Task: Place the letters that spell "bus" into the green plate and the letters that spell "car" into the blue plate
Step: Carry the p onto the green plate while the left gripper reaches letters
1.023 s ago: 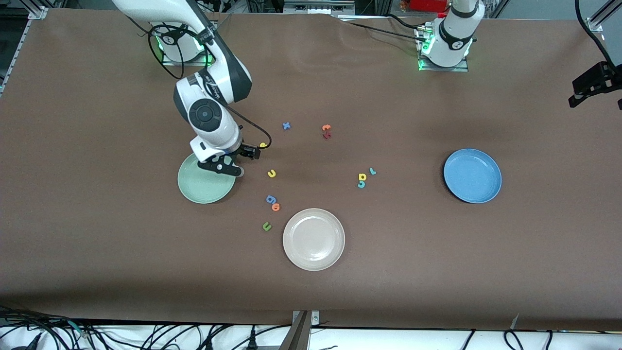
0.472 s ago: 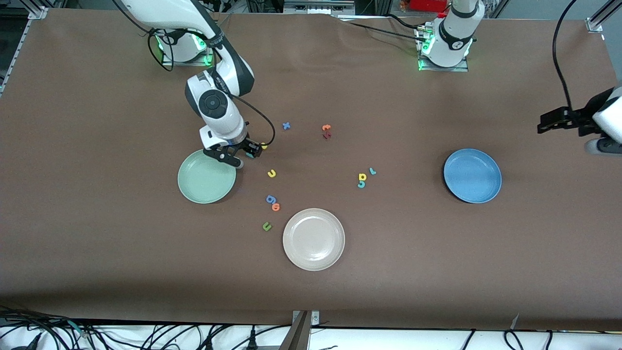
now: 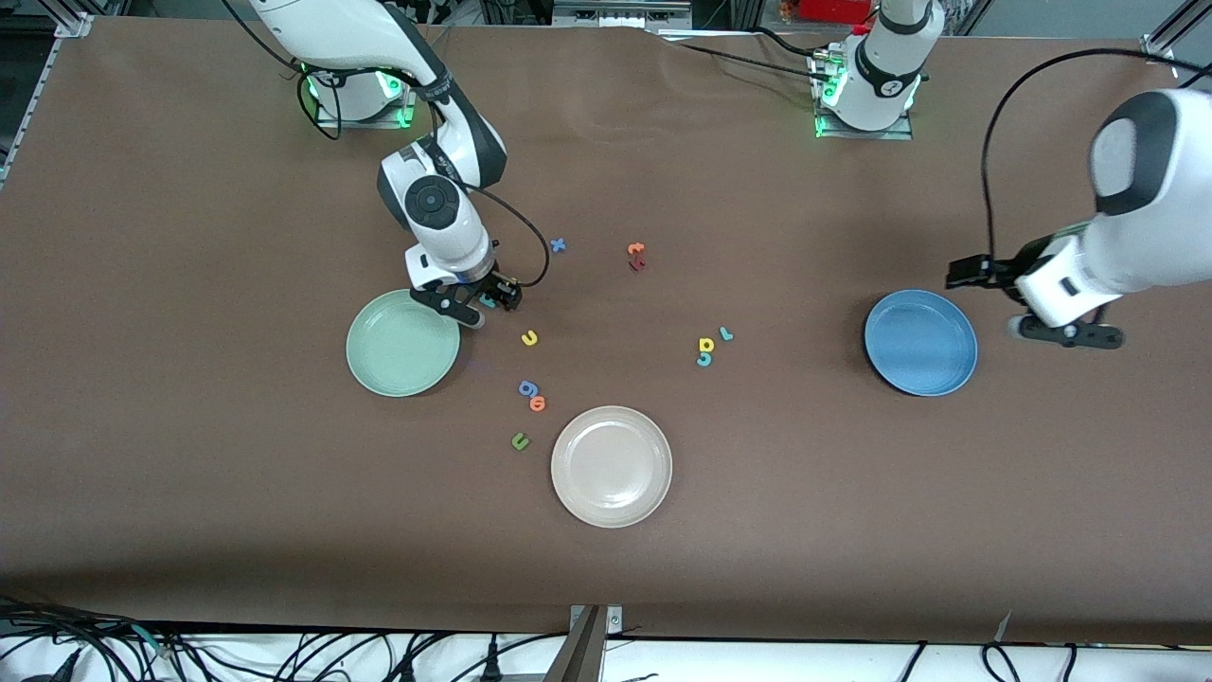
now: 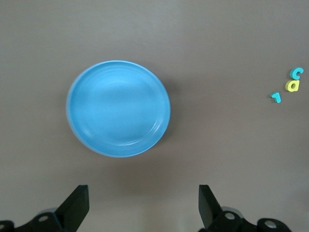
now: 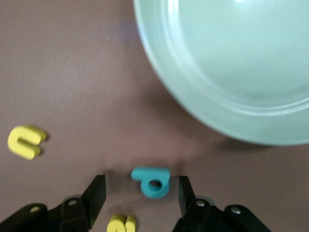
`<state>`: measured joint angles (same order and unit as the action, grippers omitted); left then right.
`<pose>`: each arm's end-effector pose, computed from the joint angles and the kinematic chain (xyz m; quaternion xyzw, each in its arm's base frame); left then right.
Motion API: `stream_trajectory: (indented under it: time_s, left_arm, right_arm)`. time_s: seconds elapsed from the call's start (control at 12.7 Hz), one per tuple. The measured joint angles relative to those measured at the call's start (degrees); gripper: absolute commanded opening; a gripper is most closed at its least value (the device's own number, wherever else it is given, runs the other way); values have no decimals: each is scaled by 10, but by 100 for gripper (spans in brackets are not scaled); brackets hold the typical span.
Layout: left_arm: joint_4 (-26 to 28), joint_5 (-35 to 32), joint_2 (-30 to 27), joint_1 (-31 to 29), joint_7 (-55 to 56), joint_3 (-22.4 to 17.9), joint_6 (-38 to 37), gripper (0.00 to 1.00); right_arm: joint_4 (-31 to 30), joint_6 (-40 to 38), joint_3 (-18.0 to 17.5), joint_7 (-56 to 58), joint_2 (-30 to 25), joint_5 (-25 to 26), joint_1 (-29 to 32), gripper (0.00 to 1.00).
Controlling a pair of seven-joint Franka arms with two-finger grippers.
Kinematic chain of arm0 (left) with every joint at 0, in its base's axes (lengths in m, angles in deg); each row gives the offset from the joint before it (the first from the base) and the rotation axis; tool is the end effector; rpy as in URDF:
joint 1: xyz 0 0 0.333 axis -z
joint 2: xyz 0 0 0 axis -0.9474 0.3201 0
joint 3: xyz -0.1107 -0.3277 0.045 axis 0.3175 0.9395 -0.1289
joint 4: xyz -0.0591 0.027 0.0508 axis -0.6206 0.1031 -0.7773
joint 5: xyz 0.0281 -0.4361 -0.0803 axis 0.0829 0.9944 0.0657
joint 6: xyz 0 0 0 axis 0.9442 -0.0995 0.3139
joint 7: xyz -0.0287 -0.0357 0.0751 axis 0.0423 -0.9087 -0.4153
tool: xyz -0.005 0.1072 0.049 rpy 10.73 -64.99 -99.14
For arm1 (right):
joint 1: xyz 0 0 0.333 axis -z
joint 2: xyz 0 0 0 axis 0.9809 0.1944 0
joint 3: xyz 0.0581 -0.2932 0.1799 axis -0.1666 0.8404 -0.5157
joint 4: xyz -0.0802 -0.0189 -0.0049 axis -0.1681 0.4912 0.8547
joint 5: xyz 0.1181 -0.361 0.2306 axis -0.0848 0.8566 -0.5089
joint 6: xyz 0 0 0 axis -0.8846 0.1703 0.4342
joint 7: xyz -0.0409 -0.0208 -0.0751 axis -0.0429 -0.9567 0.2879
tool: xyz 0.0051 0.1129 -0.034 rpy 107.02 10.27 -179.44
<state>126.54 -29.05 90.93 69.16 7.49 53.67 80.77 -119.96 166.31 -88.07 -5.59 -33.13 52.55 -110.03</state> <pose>0.6147 -0.0045 0.4052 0.9901 -0.0548 -0.1219 0.0421 0.5017 0.3302 0.1534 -0.9761 0.2173 0.0067 0.0065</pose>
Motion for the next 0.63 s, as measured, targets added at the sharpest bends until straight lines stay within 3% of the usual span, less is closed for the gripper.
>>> stream_trajectory:
  time_s: [0.39,0.63]
  left_arm:
    - [61,0,6,70,82,2,61,97]
    - [105,2,8,113,119,3,110,99]
  right_arm:
    - [0,1,6,0,4,0,-2,65]
    - [0,1,6,0,7,0,-3,40]
